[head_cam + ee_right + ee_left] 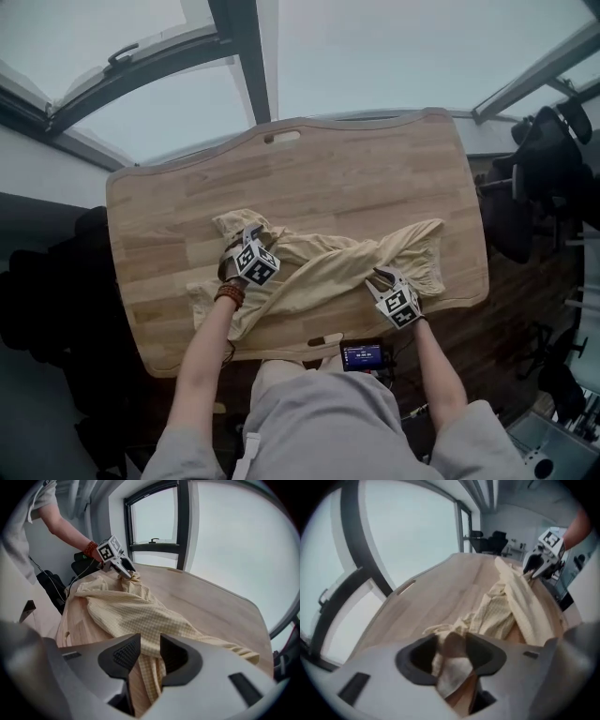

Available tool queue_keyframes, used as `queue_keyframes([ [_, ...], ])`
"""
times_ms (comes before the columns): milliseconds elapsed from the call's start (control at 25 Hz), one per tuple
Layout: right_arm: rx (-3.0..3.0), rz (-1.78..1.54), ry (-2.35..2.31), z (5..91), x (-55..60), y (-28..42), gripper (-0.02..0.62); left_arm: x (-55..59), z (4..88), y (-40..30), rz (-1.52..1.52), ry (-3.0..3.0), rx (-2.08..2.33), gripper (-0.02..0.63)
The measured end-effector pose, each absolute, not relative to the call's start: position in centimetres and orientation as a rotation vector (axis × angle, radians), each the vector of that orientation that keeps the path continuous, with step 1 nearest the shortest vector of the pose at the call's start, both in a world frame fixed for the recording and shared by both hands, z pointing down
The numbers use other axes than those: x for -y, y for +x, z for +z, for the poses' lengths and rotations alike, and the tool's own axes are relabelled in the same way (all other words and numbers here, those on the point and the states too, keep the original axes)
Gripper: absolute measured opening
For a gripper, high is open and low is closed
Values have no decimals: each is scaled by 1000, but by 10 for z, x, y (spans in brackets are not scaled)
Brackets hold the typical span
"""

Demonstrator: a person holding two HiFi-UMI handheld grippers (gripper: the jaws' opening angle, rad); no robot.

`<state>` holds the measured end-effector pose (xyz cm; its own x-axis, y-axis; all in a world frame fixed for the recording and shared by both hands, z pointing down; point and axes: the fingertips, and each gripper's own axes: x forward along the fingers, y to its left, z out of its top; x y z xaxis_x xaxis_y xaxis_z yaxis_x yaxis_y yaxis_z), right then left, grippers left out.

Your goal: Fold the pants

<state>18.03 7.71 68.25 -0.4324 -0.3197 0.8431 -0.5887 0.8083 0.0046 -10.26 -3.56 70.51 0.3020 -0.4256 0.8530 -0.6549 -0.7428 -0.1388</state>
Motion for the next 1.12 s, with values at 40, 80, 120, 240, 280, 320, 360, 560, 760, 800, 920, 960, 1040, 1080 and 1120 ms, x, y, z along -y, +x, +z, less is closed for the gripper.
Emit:
queue_keyframes([
  [40,2053,362,671,682,-76,179,130,38,707,-113,1449,2311,1039,122],
  [80,2053,361,670,681,-75,177,130,41,703,-127,1416,2286,1100,42],
  [120,2053,358,667,681,-73,177,130,42,695,-144,1323,2257,1156,29],
  [240,2056,348,652,682,-65,179,130,43,663,-225,952,2143,1322,26],
  [280,2058,348,647,683,-62,179,130,41,654,-263,875,2071,1386,31],
  [320,2062,348,641,683,-60,179,130,35,649,-304,828,1974,1450,47],
  [360,2066,346,634,682,-58,180,130,26,647,-345,800,1865,1513,103],
  [560,2067,317,581,683,-54,187,132,-64,647,-450,927,1700,1667,218],
  [760,2040,207,426,687,-67,182,147,-208,697,-321,1491,2194,965,222],
  [800,2029,179,392,689,-72,181,147,-232,704,-298,1566,2253,823,229],
  [920,2006,120,325,695,-77,176,150,-274,722,-271,1665,2308,642,245],
  [960,2008,112,316,695,-77,173,150,-280,725,-265,1674,2322,622,253],
  [1040,2017,102,313,692,-75,167,150,-284,729,-254,1680,2354,592,259],
  [1080,2021,94,311,690,-74,164,150,-283,730,-250,1688,2362,593,258],
  [1120,2023,87,307,690,-74,162,150,-282,731,-250,1704,2361,608,258],
])
